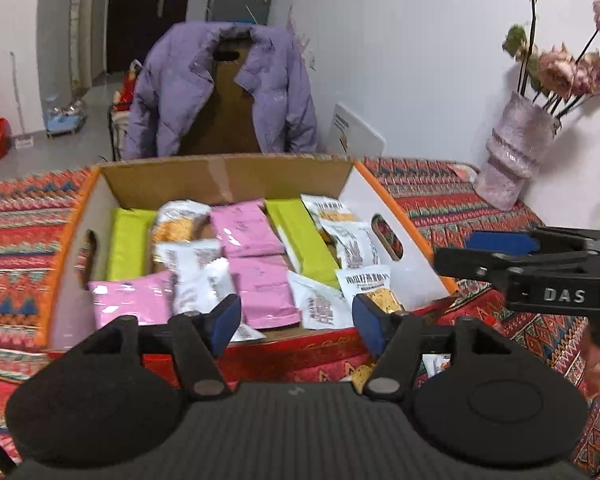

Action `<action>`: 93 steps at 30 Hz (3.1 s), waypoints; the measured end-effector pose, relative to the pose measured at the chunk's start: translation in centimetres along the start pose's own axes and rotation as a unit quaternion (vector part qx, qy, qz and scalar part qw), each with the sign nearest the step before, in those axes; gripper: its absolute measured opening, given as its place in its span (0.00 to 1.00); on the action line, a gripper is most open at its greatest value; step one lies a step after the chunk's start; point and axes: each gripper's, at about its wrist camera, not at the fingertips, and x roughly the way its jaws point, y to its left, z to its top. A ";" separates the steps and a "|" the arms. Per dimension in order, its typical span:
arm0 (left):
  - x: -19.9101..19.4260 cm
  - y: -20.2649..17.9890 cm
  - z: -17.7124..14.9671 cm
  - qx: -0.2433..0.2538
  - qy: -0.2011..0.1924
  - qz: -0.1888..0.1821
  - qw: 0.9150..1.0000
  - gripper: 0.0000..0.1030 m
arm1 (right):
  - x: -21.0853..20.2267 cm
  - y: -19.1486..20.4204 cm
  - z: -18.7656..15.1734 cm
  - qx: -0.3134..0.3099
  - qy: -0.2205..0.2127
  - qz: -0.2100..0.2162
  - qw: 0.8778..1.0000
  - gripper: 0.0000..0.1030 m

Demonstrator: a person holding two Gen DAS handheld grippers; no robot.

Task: Organize snacks
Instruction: 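Open both grippers to drop the sachet and cracker packet into the box, then move both grippers back from the box toward the remaining snacks, then grasp a white sachet with the left gripper while the right gripper grasps a cracker packet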

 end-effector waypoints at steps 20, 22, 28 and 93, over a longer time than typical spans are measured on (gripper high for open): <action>-20.9 0.1 -4.9 0.023 -0.138 0.115 0.984 1.00 | -17.7 4.1 -2.2 -0.043 -0.093 -0.032 0.994 0.87; -22.0 -0.3 -5.9 0.025 -0.142 0.115 0.983 1.00 | -18.8 4.5 -3.0 -0.046 -0.099 -0.029 0.994 0.87; -25.2 -1.1 -10.6 0.022 -0.145 0.114 0.983 1.00 | -22.1 5.7 -7.3 -0.053 -0.116 -0.022 0.992 0.88; -3.0 -3.0 -16.8 -0.048 -0.020 0.132 0.990 0.66 | -3.5 4.2 -12.7 -0.026 -0.015 0.032 0.999 0.91</action>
